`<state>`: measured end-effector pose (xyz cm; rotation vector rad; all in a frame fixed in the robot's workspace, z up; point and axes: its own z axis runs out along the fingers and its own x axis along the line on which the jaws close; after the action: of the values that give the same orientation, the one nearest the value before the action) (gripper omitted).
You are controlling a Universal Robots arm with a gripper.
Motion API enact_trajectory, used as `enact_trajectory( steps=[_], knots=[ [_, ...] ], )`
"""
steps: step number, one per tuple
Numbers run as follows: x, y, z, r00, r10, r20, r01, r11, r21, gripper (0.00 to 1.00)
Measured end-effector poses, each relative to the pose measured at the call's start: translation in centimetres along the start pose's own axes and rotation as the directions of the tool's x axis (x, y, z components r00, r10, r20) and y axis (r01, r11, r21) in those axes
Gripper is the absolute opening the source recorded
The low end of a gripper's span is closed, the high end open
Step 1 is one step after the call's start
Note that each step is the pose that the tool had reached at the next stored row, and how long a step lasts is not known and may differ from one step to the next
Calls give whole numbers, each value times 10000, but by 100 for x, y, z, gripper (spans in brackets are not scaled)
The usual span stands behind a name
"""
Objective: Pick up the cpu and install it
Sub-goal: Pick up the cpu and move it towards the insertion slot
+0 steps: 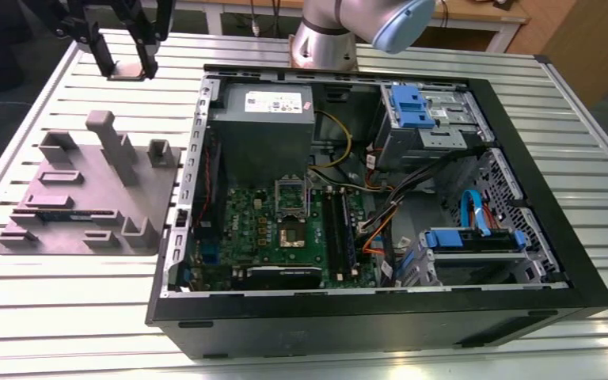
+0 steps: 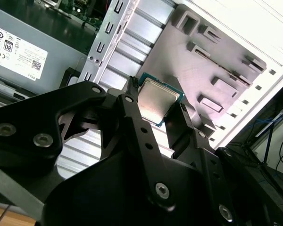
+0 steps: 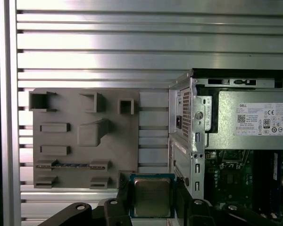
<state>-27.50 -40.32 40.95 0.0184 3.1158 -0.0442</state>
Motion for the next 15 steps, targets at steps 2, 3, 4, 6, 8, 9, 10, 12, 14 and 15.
enact_trajectory(
  steps=[2, 3, 4, 6, 8, 9, 10, 12, 14, 15],
  knots=[
    [-7, 0, 0, 10000, 0, 0, 0, 10000, 0, 47],
    [-10, 0, 0, 10000, 0, 0, 0, 10000, 0, 47],
    [-13, 0, 0, 10000, 0, 0, 0, 10000, 0, 47],
    [-19, 0, 0, 10000, 0, 0, 0, 10000, 0, 47],
    [-26, 0, 0, 10000, 0, 0, 0, 10000, 1, 47],
    [-29, 0, 0, 10000, 0, 0, 0, 10000, 1, 47],
    [-32, 0, 1, 10000, 0, 0, 0, 10000, 0, 47],
    [-38, 1, 1, 10000, 0, 0, 0, 10000, 0, 47],
    [-45, 0, 1, 10000, 0, 0, 0, 10000, 0, 47],
    [-48, 0, 1, 10000, -1, 0, 1, 10000, 0, 47]
  ],
)
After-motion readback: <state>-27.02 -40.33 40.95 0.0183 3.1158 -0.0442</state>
